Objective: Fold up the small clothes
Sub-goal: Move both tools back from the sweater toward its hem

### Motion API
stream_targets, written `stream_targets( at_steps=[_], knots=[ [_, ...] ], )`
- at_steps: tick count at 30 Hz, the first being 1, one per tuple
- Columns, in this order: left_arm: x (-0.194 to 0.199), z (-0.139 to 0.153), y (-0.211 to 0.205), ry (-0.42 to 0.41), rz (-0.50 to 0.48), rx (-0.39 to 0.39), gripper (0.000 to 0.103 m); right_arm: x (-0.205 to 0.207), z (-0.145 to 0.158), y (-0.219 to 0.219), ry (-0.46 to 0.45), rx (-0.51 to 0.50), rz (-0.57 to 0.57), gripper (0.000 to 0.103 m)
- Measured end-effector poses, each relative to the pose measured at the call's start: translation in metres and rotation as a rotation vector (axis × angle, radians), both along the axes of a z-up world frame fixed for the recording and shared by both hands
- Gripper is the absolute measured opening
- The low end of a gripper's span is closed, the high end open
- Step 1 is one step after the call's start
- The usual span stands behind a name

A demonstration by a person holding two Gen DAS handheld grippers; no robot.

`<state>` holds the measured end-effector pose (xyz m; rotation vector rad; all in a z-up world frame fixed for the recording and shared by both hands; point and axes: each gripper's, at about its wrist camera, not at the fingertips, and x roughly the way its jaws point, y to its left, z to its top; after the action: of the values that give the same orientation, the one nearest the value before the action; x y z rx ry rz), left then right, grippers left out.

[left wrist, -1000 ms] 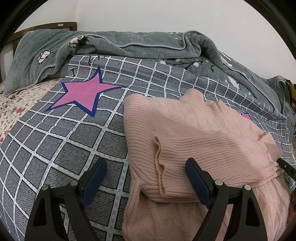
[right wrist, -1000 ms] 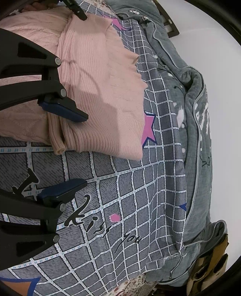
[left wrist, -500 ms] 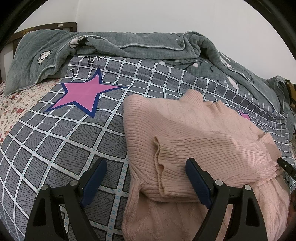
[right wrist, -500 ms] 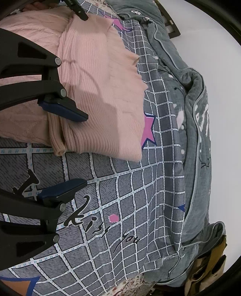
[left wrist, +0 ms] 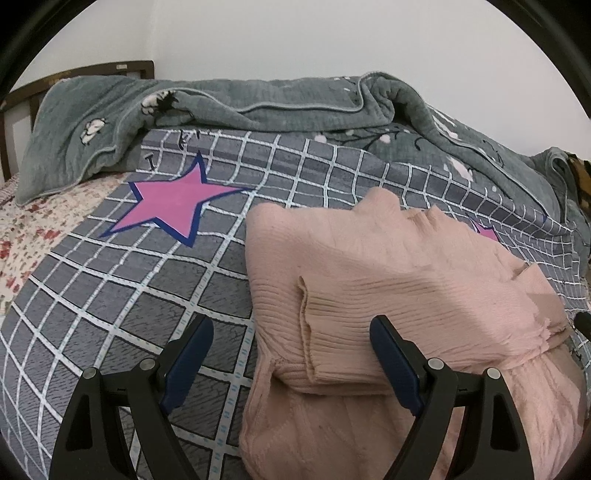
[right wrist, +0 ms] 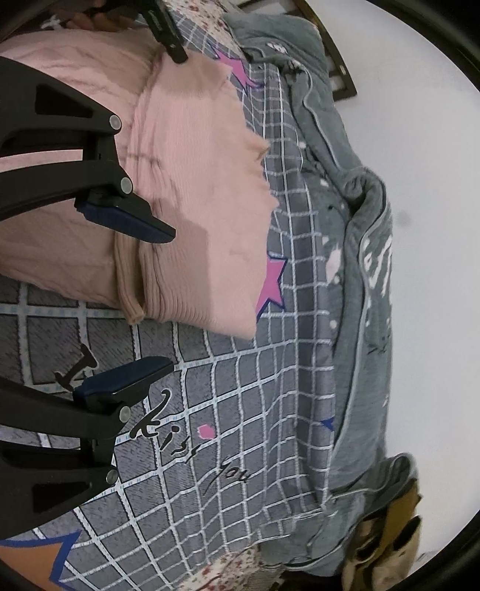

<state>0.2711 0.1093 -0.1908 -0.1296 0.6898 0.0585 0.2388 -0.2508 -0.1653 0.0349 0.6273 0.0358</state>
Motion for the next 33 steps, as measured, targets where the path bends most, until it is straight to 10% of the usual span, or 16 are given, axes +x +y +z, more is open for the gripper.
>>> stream_targets(
  at_steps=[16,25,33],
  knots=[
    [-0.036,0.017,-0.018,-0.067,-0.028,-0.108,0.085,-0.065,0.055,0.003,-0.176,-0.053,0.027,0.063],
    [-0.066,0.03,-0.046,-0.115,-0.128,-0.077,0.085,-0.118,0.031,0.008,-0.121,-0.116,0.096,0.063],
    [-0.107,0.034,-0.046,-0.138,-0.161,-0.115,0.086,-0.147,0.005,-0.018,-0.02,0.056,0.079,0.063]
  ],
)
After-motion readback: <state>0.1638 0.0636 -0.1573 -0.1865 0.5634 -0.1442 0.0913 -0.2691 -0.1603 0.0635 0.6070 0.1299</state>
